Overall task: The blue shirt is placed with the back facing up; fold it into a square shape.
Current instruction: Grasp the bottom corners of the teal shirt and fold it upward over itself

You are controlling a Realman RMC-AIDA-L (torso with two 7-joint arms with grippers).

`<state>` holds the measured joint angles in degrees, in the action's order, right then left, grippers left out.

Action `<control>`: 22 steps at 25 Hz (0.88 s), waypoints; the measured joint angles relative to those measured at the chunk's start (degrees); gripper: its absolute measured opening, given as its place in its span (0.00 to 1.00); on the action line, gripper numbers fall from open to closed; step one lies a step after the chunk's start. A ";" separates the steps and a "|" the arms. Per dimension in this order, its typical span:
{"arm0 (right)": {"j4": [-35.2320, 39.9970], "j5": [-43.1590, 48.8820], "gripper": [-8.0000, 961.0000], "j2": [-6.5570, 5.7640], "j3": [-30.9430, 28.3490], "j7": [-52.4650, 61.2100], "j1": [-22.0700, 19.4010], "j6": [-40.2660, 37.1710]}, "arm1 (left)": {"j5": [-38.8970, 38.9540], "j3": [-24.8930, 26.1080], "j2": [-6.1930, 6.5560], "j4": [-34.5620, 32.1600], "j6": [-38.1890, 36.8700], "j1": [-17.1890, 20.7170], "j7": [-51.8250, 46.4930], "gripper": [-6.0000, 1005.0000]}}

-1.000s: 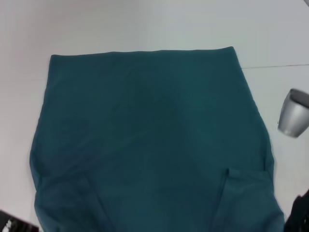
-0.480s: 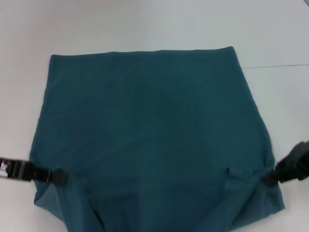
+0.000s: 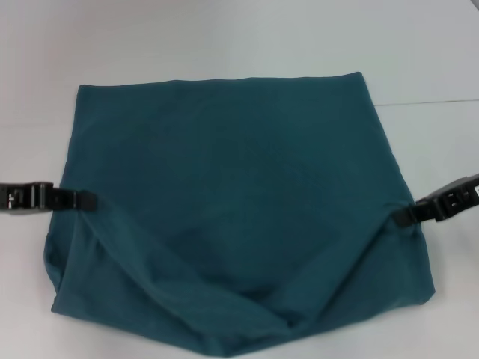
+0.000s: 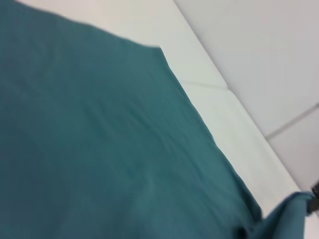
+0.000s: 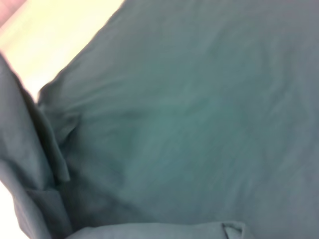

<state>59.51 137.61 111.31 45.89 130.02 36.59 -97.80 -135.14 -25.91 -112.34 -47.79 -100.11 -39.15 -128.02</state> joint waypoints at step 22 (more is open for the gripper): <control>-5.18 -0.61 0.07 1.45 -5.74 3.75 1.03 22.53 | 2.00 -1.16 -2.83 0.51 21.20 -0.57 3.22 0.03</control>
<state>54.33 137.00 112.76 40.15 133.77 37.63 -75.27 -133.15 -27.07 -115.17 -47.28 -78.91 -39.72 -124.80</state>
